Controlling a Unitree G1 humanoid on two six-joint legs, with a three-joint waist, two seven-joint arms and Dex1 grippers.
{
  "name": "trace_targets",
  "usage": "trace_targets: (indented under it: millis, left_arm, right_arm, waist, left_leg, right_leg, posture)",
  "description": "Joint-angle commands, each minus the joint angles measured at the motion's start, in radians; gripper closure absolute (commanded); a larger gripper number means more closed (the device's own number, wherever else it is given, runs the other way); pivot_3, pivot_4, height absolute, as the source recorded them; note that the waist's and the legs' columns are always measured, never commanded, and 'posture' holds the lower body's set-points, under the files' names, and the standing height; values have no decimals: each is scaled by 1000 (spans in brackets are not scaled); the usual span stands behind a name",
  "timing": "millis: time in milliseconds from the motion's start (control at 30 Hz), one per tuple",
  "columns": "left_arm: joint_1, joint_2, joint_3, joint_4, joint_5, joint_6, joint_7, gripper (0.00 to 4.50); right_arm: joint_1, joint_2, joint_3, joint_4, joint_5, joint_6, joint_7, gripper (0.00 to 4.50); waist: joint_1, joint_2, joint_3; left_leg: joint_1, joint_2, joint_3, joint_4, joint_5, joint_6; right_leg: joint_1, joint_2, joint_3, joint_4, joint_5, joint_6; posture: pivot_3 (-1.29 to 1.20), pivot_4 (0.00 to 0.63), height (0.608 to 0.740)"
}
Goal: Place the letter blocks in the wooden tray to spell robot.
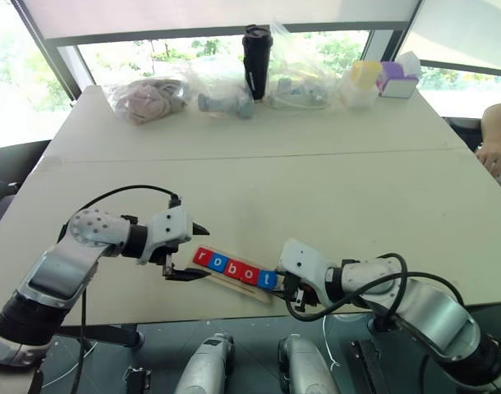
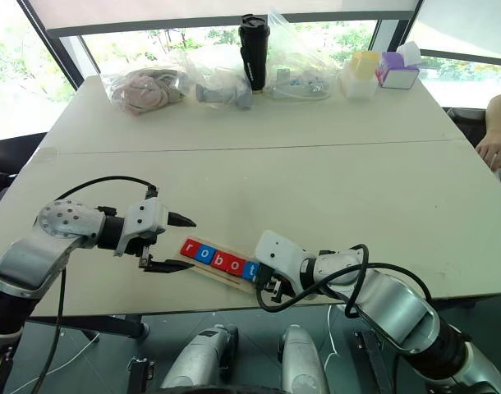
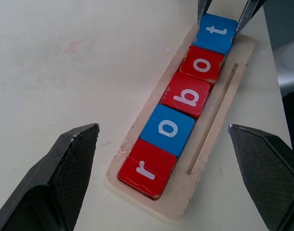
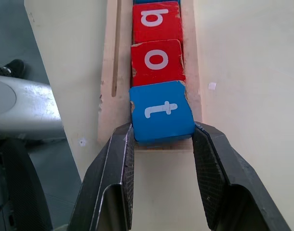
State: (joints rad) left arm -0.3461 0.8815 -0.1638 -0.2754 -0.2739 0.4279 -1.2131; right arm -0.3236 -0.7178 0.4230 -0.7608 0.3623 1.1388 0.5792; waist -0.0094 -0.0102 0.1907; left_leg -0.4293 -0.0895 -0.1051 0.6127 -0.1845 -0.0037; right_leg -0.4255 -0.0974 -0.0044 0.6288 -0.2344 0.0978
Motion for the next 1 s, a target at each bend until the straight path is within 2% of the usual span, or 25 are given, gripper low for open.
trace_targets:
  millis: [33,333,467,567,733,833,1000]
  left_arm:
    - [1,1,21,-16,-12,-1,7,0]
    - [-8,-8,10,8,-2,-19,11,0]
    - [-12,-15,6,22,6,-30,12,0]
    - [-11,-17,4,33,10,-39,13,0]
    - [-8,-19,4,41,15,-47,16,0]
    - [-7,-18,6,39,14,-46,16,0]
    - [-10,-18,8,37,10,-41,14,0]
  right_arm:
    - [-13,12,0,-11,-3,-15,-4,3359]
    - [-9,24,-20,-23,22,-3,4,3359]
    - [-7,30,-27,-20,29,-14,7,1688]
    - [1,32,-45,-22,29,-41,11,151]
    - [25,14,-170,-2,57,-148,64,58]
    - [61,-38,-237,34,41,-205,94,58]
    - [139,-134,-212,66,-40,-318,122,58]
  waist:
    - [0,0,0]
    - [0,0,0]
    - [0,0,0]
    - [0,0,0]
    - [1,0,0]
    - [2,0,0]
    - [3,0,0]
  left_leg:
    - [0,0,0,0,0,0]
    - [0,0,0,0,0,0]
    - [0,0,0,0,0,0]
    - [0,0,0,0,0,0]
    - [0,0,0,0,0,0]
    - [0,0,0,0,0,0]
    - [0,0,0,0,0,0]
  right_leg:
    - [0,0,0,0,0,0]
    - [0,0,0,0,0,0]
    - [0,0,0,0,0,0]
    - [0,0,0,0,0,0]
    - [0,0,0,0,0,0]
    - [0,0,0,0,0,0]
    - [0,0,0,0,0,0]
  posture:
    - [0,150,740]
    - [0,150,740]
    - [0,150,740]
    - [0,150,740]
    - [0,150,740]
    - [0,150,740]
    - [0,150,740]
